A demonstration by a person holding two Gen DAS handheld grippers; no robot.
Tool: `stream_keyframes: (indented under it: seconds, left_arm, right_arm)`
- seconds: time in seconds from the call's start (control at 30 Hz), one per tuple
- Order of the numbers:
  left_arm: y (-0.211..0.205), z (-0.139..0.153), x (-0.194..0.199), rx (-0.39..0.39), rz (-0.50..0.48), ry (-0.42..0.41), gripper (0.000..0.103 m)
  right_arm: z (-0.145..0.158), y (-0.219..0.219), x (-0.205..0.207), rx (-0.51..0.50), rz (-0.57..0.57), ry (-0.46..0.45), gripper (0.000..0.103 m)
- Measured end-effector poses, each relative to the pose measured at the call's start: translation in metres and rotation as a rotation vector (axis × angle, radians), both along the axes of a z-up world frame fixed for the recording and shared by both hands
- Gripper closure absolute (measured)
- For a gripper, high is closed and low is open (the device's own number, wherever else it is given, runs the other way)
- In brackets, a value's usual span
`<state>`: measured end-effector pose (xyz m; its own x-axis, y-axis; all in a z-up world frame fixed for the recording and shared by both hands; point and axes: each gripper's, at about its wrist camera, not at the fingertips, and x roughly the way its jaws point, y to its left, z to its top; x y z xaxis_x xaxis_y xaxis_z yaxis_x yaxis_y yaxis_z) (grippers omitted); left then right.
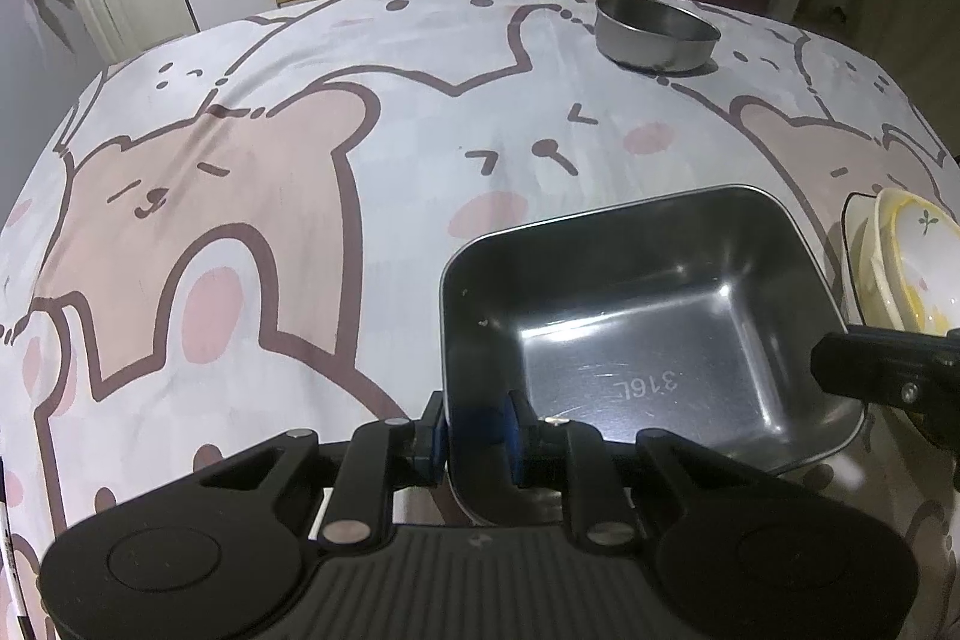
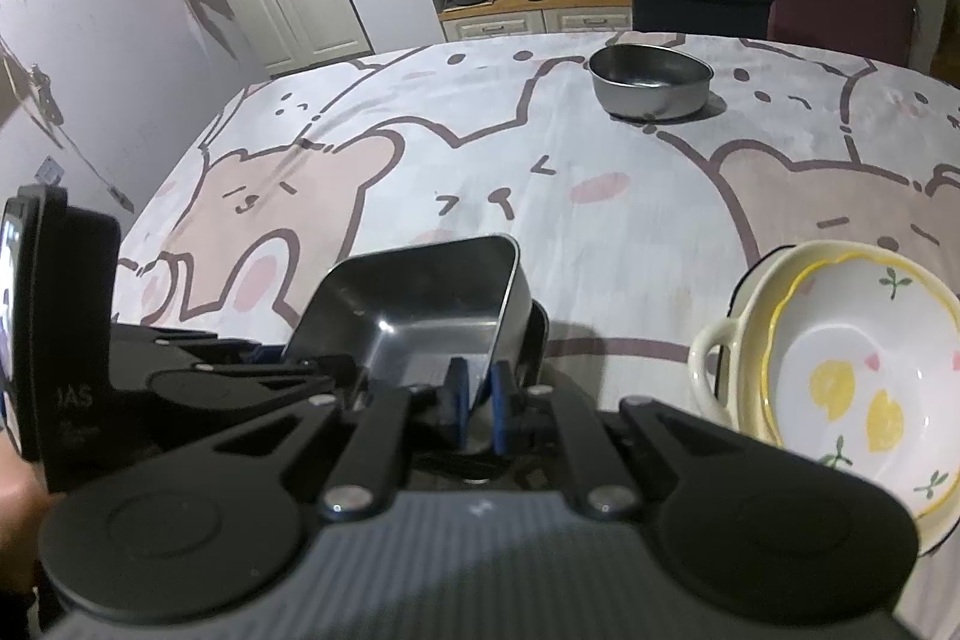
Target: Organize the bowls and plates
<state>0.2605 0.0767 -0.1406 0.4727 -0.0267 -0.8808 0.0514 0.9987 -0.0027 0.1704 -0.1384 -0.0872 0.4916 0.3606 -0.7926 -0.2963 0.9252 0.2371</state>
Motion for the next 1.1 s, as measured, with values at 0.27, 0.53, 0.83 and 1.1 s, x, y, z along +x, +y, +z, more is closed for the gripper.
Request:
stream_keyframes:
  seconds: [0.27,0.53,0.83,1.1]
  left_arm:
    - [-0.001,-0.004,0.001,0.004,-0.001,0.02,0.083]
    - [-0.005,-0.01,0.002,0.02,-0.029,0.041,0.083]
    - [-0.009,-0.01,0.0,0.042,-0.049,0.037,0.083]
    - [-0.009,-0.01,0.0,0.04,-0.051,0.038,0.083]
  right_arm:
    - [-0.004,0.002,0.003,-0.01,0.005,0.013,0.094]
    - [-0.008,0.004,0.007,-0.036,0.012,0.024,0.094]
    - [-0.014,0.006,0.009,-0.063,0.014,0.039,0.096]
    - [-0.019,0.007,0.009,-0.093,0.02,0.061,0.096]
